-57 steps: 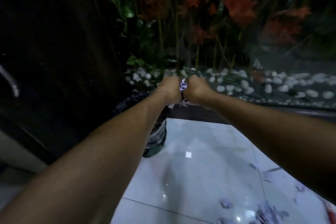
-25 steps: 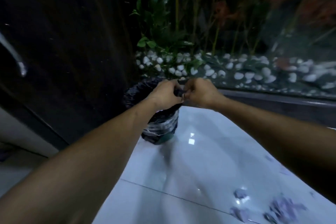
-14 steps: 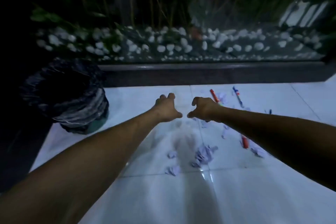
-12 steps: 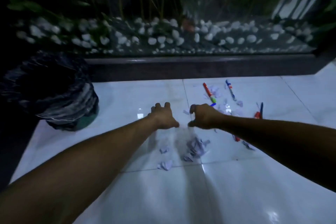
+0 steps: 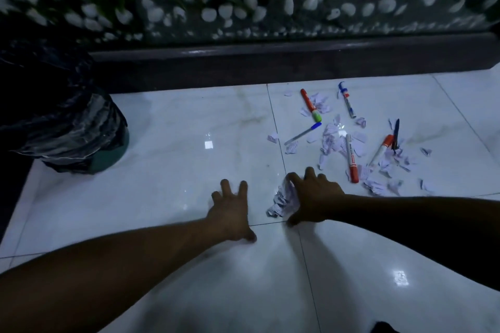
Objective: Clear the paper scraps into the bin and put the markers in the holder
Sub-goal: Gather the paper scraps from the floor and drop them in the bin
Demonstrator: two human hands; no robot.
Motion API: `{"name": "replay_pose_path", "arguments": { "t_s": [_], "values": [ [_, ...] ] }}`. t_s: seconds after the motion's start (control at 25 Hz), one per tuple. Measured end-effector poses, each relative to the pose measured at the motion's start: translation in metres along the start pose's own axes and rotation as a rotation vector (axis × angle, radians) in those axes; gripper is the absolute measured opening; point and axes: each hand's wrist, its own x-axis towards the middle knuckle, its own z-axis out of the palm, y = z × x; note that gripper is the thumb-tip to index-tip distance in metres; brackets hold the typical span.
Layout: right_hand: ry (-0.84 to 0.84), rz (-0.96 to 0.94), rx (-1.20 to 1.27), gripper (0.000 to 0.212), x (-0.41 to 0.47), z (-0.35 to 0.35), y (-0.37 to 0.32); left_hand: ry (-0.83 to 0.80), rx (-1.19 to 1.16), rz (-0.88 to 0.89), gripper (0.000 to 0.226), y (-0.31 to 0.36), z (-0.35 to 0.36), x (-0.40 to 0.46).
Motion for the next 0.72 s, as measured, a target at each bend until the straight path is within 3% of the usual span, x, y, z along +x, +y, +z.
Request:
{"name": "replay_pose_path", "arguments": {
  "t_s": [0.12,0.28,0.48,0.72],
  "values": [
    [0.012,-0.016,0.173,0.098,0.001,0.018,-0.008,0.015,-0.007,0.133,0.117,0.017,0.004,0.005],
    [0.066,-0.057,0.359,0.081,0.011,0.019,-0.023,0.098,-0.149,0.258,0.072,0.03,-0.01,0.029],
    [0.05,-0.117,0.473,0.054,0.025,0.013,-0.025,0.106,-0.263,0.233,0.032,0.032,-0.023,0.036],
    [0.033,-0.183,0.55,0.038,0.027,-0.036,-0.036,0.131,-0.351,0.208,0.009,0.023,-0.063,0.023]
  ]
}}
